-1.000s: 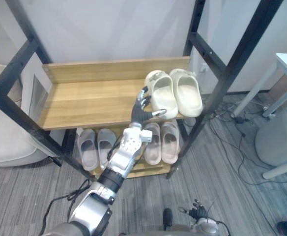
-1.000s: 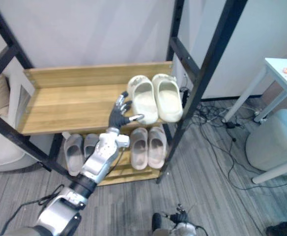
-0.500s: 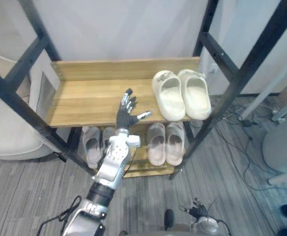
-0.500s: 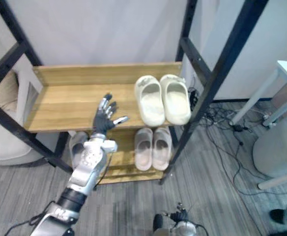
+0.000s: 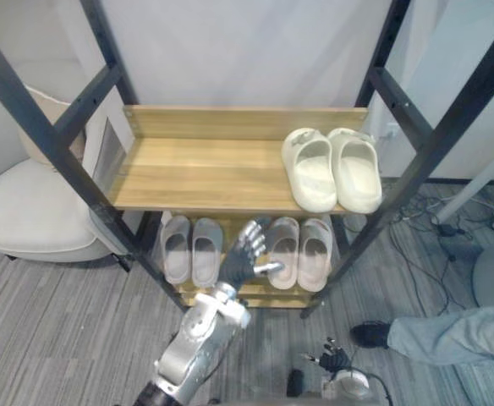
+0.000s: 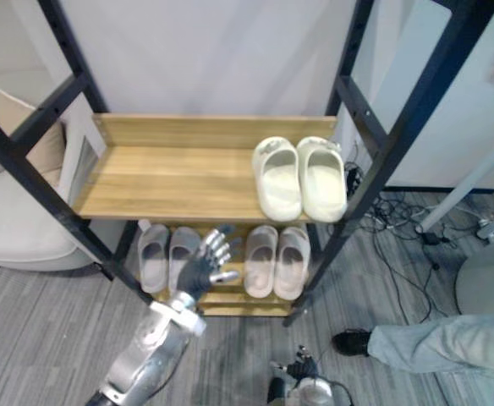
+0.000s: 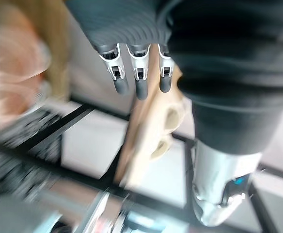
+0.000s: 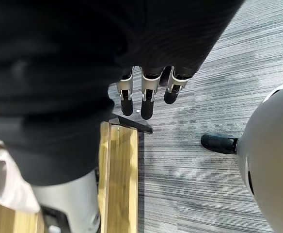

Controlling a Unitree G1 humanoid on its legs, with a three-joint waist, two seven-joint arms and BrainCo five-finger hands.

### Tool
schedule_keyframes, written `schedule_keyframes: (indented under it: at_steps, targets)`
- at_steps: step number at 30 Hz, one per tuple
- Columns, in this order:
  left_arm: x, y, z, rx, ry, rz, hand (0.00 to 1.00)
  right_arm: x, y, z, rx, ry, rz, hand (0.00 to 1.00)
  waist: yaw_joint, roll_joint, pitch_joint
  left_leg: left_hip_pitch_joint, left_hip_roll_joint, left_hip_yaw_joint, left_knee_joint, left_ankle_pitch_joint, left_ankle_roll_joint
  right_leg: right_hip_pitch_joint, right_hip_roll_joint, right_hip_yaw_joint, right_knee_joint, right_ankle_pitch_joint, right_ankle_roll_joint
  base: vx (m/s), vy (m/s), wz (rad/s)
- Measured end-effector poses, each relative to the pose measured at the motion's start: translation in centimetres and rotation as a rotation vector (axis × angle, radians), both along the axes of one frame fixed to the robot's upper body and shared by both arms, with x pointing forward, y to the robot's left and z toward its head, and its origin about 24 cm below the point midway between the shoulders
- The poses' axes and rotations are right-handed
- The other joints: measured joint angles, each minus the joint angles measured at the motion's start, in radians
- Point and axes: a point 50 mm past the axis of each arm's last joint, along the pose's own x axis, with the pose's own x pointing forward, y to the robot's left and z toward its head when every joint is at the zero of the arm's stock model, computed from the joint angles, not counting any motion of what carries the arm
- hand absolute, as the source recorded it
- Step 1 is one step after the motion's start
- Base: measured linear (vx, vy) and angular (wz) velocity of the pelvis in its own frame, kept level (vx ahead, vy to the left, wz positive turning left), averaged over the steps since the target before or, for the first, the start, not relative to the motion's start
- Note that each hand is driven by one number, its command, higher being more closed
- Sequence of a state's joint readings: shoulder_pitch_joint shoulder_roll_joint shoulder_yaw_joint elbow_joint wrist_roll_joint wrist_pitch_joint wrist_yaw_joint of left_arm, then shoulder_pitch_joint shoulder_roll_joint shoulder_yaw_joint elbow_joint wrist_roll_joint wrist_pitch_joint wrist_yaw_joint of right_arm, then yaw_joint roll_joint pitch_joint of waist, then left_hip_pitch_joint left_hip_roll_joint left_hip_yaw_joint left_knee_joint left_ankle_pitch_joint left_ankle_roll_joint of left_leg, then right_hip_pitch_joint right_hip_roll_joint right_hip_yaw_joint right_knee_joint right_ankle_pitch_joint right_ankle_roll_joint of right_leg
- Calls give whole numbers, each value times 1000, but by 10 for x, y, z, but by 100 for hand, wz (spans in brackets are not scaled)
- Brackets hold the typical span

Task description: Organize the slippers on the shoe rack

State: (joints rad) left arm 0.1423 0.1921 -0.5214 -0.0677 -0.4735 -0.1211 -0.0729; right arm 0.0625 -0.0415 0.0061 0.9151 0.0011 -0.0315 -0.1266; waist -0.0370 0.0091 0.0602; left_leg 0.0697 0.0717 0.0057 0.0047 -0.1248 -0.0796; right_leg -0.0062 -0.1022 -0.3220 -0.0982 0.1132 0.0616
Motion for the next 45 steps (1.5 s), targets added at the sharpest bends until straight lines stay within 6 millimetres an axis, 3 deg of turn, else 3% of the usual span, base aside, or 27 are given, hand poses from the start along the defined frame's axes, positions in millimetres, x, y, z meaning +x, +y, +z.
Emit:
schedule_keyframes:
  at_steps: [5,10,18,21,26,45]
  targets:
    - [-14,10,-58,225,174,-20,0,-3,1,-2,1,18,1,0,9,-3,-2,-5,-1,-35,3,3,-2,9,-2,-33,0,-7,2,28,6,19]
    - [-28,43,-116,446,407,86,0,-4,0,-3,-3,17,-1,0,12,-8,0,-13,-4,-74,16,3,-2,28,-5,-68,0,-9,4,11,8,20]
    - [-64,100,-163,664,714,305,0,-10,0,-6,-8,40,-14,0,21,-40,8,2,-9,-75,16,6,0,44,-10,-60,0,-15,5,-28,14,2]
    - [-77,113,-171,720,787,358,0,-13,-3,-8,-16,49,-31,0,22,-43,6,3,-9,-73,16,6,0,44,-10,-57,0,-15,5,-3,5,-1]
    - [-85,118,-176,798,831,375,0,-16,-7,-9,-25,59,-63,0,22,-42,7,5,-10,-72,15,6,0,44,-10,-54,0,-15,5,0,0,0]
    - [-90,123,-179,801,875,414,0,-23,-8,-12,-28,86,-66,0,22,-40,7,19,-9,-48,4,5,0,45,-9,-32,0,-17,7,-1,8,-2]
